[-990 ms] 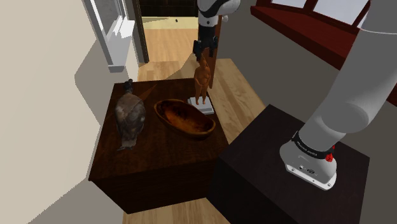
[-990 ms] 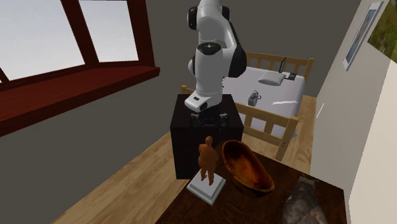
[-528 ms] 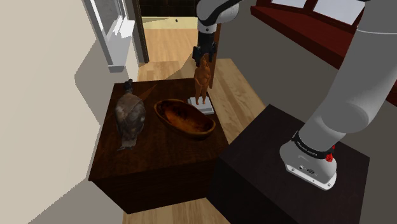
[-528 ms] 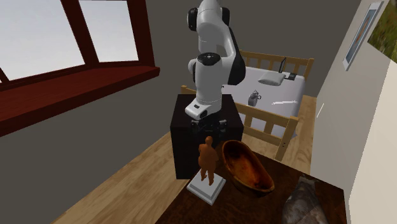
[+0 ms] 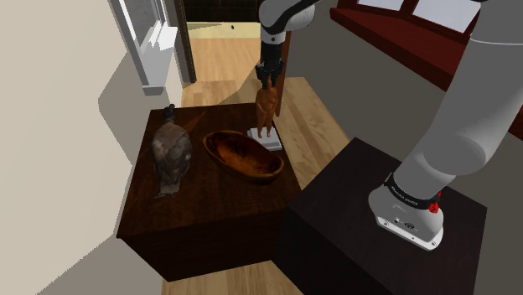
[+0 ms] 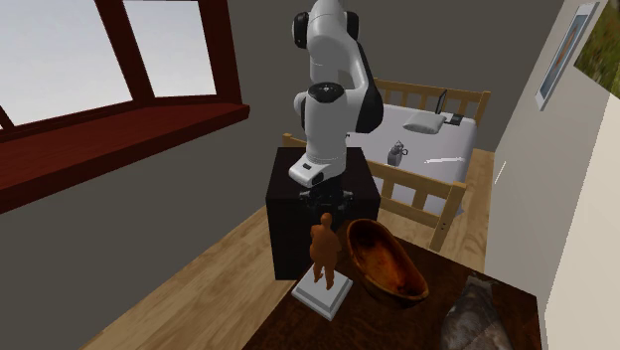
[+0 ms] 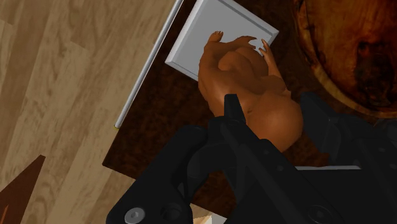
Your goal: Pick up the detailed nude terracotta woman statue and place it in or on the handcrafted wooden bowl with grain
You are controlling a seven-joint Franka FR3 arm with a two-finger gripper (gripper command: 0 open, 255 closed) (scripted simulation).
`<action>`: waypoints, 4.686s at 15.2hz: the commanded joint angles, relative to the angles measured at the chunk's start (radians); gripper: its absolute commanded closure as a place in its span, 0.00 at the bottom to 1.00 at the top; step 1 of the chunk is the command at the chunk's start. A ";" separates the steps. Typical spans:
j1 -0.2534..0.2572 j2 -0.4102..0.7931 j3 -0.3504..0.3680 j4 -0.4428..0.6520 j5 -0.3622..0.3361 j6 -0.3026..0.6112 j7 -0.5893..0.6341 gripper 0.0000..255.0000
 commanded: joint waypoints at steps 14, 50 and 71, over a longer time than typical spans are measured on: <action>0.000 -0.039 0.000 0.045 -0.002 -0.084 0.004 1.00; 0.008 -0.093 0.005 0.462 -0.007 -0.554 0.037 1.00; 0.221 -0.012 0.150 0.949 -0.025 -0.946 0.399 1.00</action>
